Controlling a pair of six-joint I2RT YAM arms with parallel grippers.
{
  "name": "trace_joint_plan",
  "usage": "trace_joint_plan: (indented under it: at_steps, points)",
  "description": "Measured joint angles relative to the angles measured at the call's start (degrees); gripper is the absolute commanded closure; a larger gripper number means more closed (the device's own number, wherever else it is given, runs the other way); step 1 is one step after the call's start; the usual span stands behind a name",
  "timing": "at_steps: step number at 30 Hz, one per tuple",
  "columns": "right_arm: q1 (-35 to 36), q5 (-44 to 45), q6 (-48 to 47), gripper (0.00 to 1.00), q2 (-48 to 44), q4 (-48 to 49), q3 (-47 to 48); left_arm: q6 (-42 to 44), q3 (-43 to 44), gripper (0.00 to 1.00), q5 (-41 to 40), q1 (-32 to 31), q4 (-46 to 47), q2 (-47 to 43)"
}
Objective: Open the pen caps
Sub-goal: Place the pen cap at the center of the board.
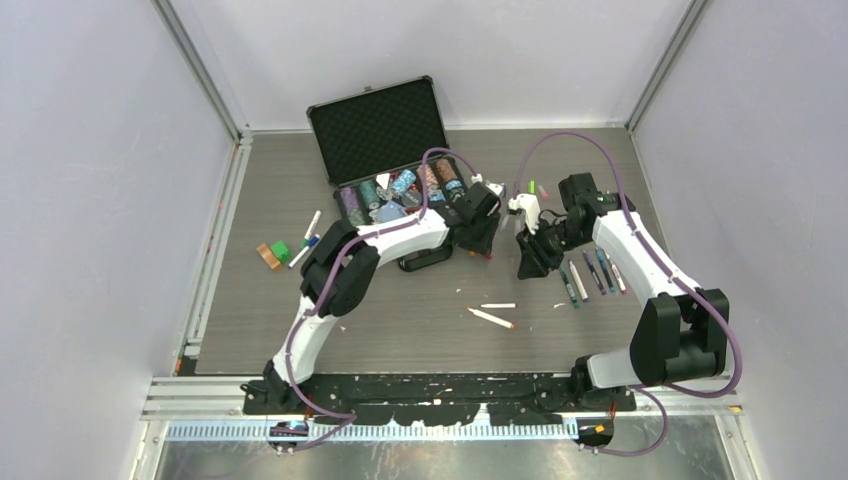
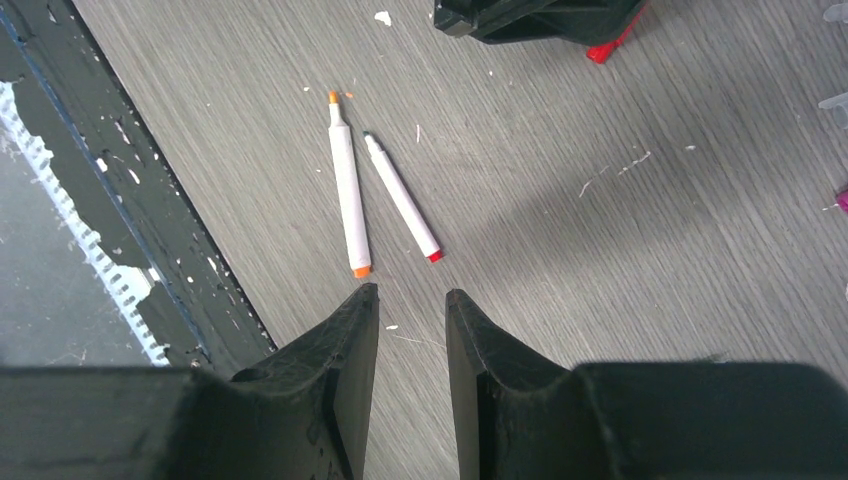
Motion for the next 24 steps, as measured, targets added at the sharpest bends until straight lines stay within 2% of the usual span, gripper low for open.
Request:
trace_joint_plan:
  at_steps: [7, 11, 18, 21, 24]
  points:
    - [-0.09, -0.57, -0.17, 0.64, 0.0, -0.22, 0.0, 1.09, -7.45, 0.65, -1.7, 0.0, 0.66, -8.0]
    - [-0.09, -0.9, -0.33, 0.64, 0.0, -0.37, 0.0, 3.06, -13.18, 0.58, -2.4, 0.0, 1.44, -16.35]
    - [-0.11, -1.42, -0.52, 0.64, 0.0, -0.42, 0.0, 9.7, -21.66, 0.32, -7.5, 0.81, 1.81, -30.4]
    - [-0.11, -1.7, -0.61, 0.64, 0.0, -0.5, 0.0, 12.79, -25.64, 0.3, -7.56, 3.93, 1.42, -35.65]
    - [-0.11, -1.79, -0.76, 0.64, 0.0, -0.68, 0.0, 14.43, -28.74, 0.31, -5.11, 11.56, -0.55, -39.98]
